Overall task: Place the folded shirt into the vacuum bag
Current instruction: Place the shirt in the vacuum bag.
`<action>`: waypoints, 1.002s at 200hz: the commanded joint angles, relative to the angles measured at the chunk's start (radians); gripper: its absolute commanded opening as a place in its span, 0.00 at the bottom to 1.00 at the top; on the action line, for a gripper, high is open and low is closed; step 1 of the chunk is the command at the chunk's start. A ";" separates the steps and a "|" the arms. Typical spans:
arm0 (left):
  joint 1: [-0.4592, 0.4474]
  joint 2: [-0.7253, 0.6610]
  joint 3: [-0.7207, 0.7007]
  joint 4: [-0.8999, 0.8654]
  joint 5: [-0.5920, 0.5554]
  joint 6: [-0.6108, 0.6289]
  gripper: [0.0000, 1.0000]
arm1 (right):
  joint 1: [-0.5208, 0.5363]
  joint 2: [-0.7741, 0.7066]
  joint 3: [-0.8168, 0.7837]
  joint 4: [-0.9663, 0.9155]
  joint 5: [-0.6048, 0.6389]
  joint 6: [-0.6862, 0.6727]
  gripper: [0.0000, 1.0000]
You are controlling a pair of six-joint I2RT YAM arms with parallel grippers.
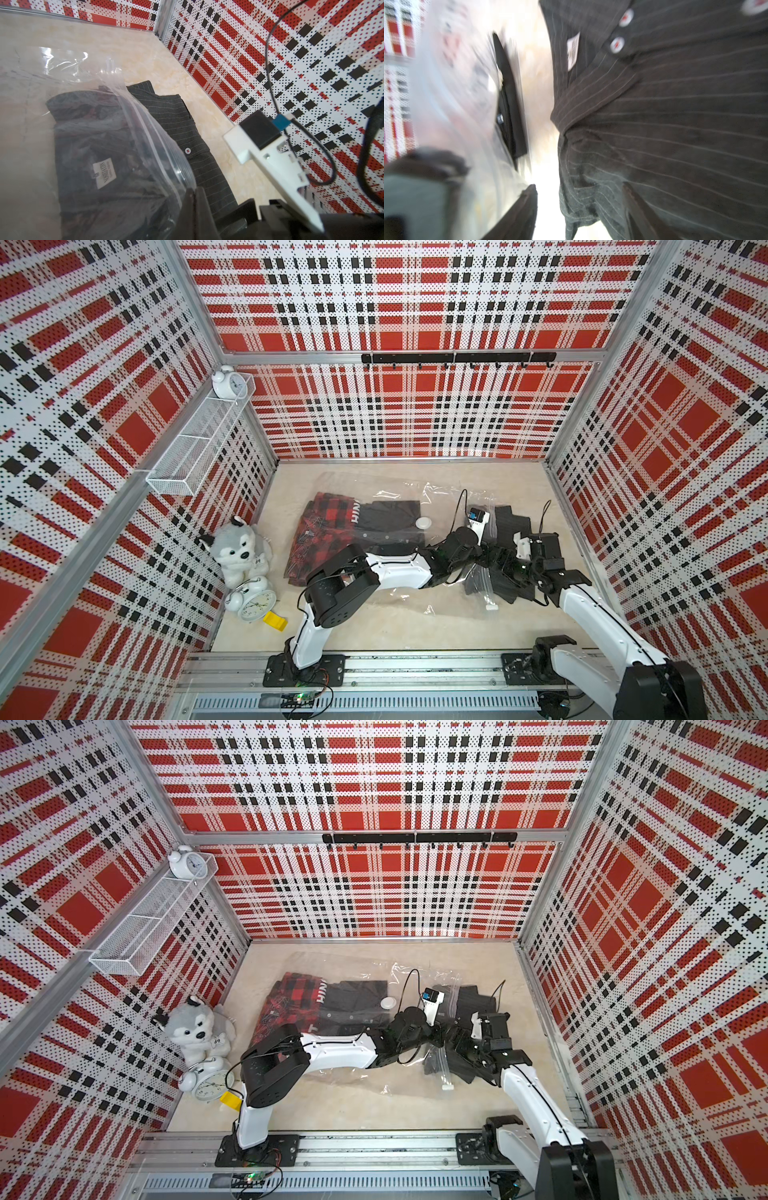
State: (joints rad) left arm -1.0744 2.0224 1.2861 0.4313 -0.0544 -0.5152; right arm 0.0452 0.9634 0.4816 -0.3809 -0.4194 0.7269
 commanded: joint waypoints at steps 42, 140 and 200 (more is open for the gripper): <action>-0.014 0.074 0.118 -0.073 -0.040 0.054 0.00 | -0.255 0.012 0.126 0.007 0.127 -0.111 0.88; -0.011 0.108 0.152 -0.103 -0.018 0.069 0.00 | -0.361 0.620 0.313 0.214 0.061 -0.250 0.81; 0.000 0.107 0.154 -0.103 0.014 0.067 0.00 | -0.360 0.748 0.307 0.309 -0.166 -0.245 0.39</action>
State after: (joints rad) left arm -1.0782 2.1262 1.4109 0.3153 -0.0685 -0.4625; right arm -0.3107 1.6863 0.8120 -0.1085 -0.4603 0.4812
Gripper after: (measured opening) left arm 0.045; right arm 0.542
